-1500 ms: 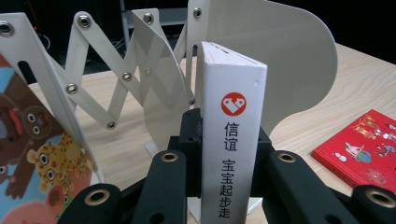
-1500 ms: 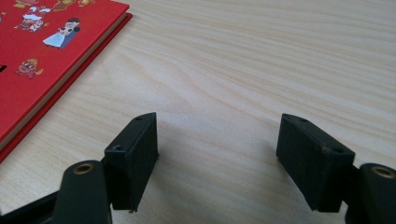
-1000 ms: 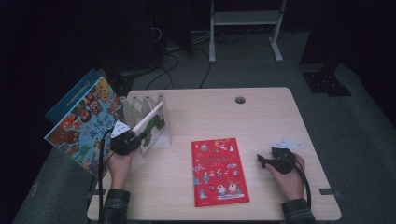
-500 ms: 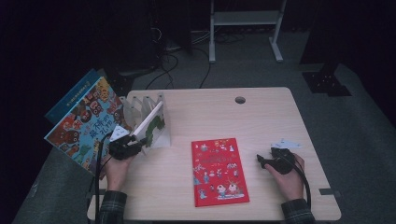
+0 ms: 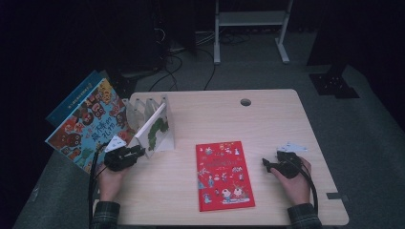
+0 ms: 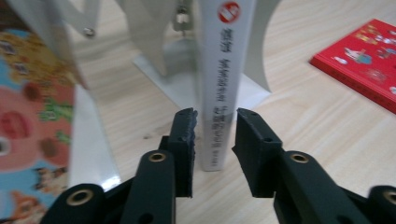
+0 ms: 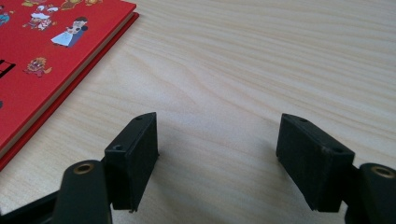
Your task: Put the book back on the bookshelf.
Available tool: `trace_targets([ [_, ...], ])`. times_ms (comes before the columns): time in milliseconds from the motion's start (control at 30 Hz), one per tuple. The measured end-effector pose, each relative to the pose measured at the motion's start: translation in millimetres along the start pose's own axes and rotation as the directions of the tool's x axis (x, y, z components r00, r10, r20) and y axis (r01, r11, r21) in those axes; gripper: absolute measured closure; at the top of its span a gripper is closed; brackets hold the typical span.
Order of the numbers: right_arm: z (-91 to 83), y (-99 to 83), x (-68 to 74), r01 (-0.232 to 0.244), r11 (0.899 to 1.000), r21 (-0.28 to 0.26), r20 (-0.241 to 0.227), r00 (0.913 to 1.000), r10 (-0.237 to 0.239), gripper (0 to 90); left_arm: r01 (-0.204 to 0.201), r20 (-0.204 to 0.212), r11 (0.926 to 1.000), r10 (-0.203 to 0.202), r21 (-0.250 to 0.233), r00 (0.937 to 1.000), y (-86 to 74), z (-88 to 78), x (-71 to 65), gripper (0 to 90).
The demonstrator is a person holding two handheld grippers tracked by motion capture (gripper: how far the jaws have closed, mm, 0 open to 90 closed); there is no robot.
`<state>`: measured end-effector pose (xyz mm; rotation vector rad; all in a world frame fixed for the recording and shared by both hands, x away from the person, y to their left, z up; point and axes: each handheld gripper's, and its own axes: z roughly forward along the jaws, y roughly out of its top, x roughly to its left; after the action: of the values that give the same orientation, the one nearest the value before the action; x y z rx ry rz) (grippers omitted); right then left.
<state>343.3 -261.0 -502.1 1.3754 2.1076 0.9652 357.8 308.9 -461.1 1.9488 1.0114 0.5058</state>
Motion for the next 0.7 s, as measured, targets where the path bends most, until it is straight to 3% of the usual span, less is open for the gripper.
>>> trace_targets([
  [267, 0.1, 0.1, 0.4, 0.002, 1.000, 0.000, -0.001, 1.0000, -0.002, 28.1, -0.008, 0.061, 0.9999, 0.008, 0.009, 0.9981, 10.7, 11.7, -19.7, 70.5],
  [533, 0.2, 0.2, 0.7, 0.002, 1.000, 0.000, -0.001, 1.0000, -0.002, 28.1, -0.050, 0.091, 0.9984, 0.048, 0.026, 0.9947, 22.7, 28.1, -43.8, 69.0],
  [700, 0.3, 0.3, 1.3, 0.004, 1.000, 0.001, -0.001, 1.0000, -0.004, 28.1, -0.039, 0.109, 0.9991, 0.037, 0.018, 0.9933, 26.1, 35.8, -52.7, 68.2],
])
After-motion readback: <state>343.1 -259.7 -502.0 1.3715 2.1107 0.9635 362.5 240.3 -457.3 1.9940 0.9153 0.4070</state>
